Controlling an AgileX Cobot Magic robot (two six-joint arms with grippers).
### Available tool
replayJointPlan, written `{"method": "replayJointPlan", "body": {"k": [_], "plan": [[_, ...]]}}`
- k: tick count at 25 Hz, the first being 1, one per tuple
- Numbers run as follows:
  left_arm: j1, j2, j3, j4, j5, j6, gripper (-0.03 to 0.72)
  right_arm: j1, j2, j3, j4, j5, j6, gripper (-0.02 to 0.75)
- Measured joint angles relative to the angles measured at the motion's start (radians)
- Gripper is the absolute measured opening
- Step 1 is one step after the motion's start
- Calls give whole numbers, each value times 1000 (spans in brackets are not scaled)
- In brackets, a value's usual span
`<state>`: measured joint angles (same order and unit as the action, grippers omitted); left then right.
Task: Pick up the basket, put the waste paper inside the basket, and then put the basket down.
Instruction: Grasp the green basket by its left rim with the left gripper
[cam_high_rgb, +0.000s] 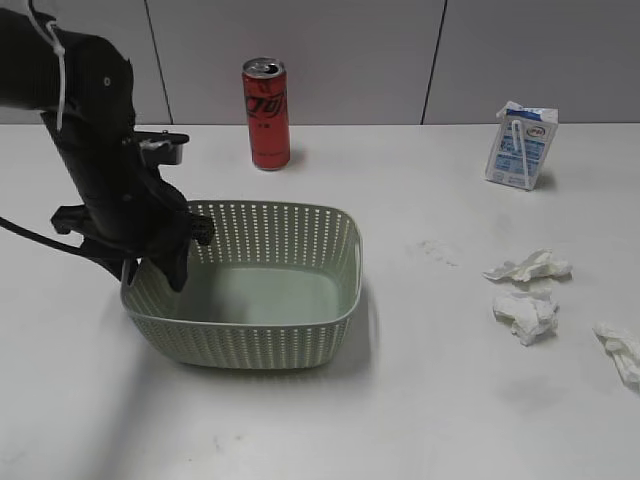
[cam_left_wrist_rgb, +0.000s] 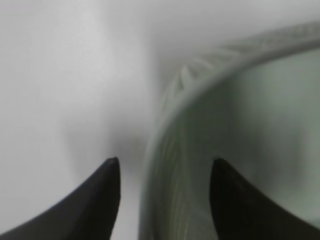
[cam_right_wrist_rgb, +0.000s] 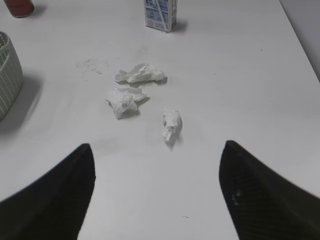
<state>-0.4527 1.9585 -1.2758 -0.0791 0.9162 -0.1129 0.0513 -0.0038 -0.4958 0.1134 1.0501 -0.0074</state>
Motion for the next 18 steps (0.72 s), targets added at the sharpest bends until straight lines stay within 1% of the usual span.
{"method": "replayJointPlan", "body": {"k": [4, 6, 8, 9, 12, 18], "plan": [[1, 8, 0, -1, -1, 0, 279, 0, 0, 0, 0, 0, 1, 582], [1, 8, 0, -2, 4, 0, 163, 0, 0, 0, 0, 0, 1, 582], [1, 8, 0, -5, 17, -1, 64, 0, 0, 0, 0, 0, 1, 582], [2, 8, -1, -12, 18, -4, 37, 0, 0, 0, 0, 0, 1, 582], [3, -2, -1, -27, 38, -5, 8, 0, 0, 0, 0, 0, 0, 582], [3, -91, -1, -43, 67, -6, 6, 0, 0, 0, 0, 0, 0, 582]]}}
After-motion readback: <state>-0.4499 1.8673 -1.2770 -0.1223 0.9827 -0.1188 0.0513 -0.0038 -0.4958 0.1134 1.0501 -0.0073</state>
